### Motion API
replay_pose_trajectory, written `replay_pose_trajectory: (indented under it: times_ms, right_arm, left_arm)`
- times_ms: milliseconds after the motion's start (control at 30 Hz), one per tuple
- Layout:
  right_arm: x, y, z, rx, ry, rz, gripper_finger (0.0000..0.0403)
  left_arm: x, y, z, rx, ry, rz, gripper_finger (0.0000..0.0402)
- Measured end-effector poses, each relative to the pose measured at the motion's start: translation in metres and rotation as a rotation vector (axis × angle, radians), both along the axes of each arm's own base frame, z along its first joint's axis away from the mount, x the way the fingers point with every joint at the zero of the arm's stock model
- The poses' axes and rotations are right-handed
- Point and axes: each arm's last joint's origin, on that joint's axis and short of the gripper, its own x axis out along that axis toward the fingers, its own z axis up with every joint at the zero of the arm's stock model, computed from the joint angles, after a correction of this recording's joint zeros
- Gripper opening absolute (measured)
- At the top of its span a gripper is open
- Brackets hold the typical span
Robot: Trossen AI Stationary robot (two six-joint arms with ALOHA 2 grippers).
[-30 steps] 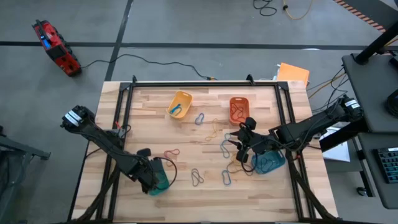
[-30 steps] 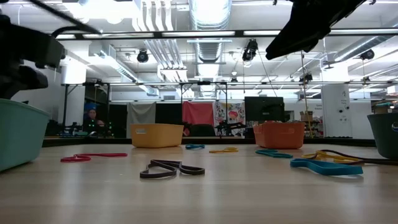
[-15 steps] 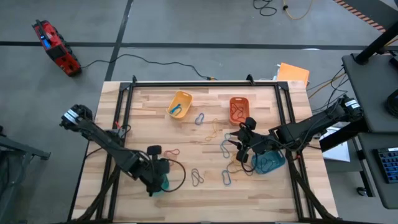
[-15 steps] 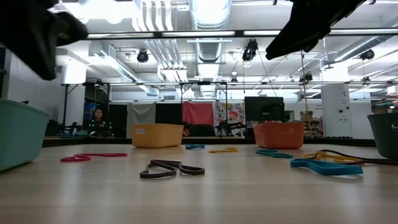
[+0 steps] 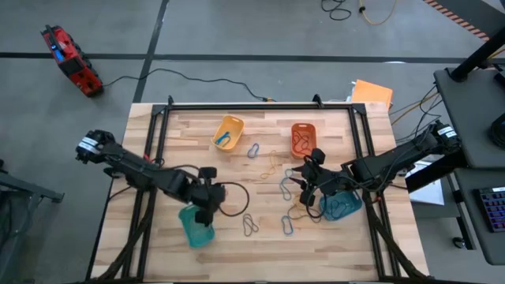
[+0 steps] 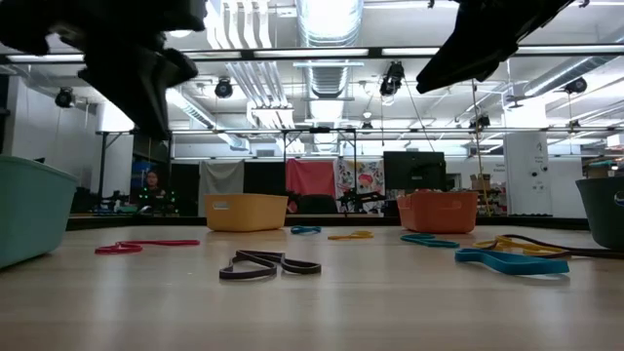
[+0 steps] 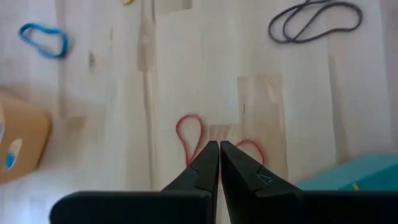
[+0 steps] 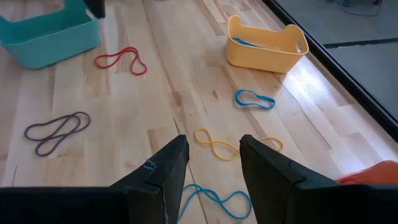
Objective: Sort rubber bands into baskets
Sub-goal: Put the red rubber band into the orange bin
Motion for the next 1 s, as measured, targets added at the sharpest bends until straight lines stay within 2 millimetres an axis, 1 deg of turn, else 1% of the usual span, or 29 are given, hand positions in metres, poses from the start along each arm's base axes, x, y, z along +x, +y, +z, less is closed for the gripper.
replay_pose_trajectory:
  times_ms: [167, 333, 500, 667, 833, 1000]
  right_arm:
    - [0.0, -0.001, 0.001, -0.037, -0.01, -0.035, 0.0141]
    - [0.001, -0.003, 0.002, -0.05, -0.021, -0.048, 0.0141]
    - [0.001, -0.003, 0.002, -0.055, -0.025, -0.052, 0.0141]
    - [0.001, -0.003, 0.002, -0.055, -0.024, -0.052, 0.0141]
    - [0.001, -0.003, 0.002, -0.055, -0.024, -0.052, 0.0141]
    - [0.001, -0.003, 0.002, -0.055, -0.024, -0.052, 0.0141]
  left_arm:
    - [0.003, 0.018, -0.015, -0.015, -0.019, -0.022, 0.0]
    - [0.0, 0.036, -0.029, -0.042, 0.03, 0.017, 0.0]
    - [-0.001, 0.047, -0.04, -0.059, 0.021, 0.059, 0.0]
    - [0.002, 0.053, -0.043, -0.066, -0.02, 0.11, 0.0006]
    - [0.003, 0.053, -0.042, -0.093, -0.036, 0.158, 0.0042]
    - [0.002, 0.054, -0.048, -0.113, -0.056, 0.189, 0.0102]
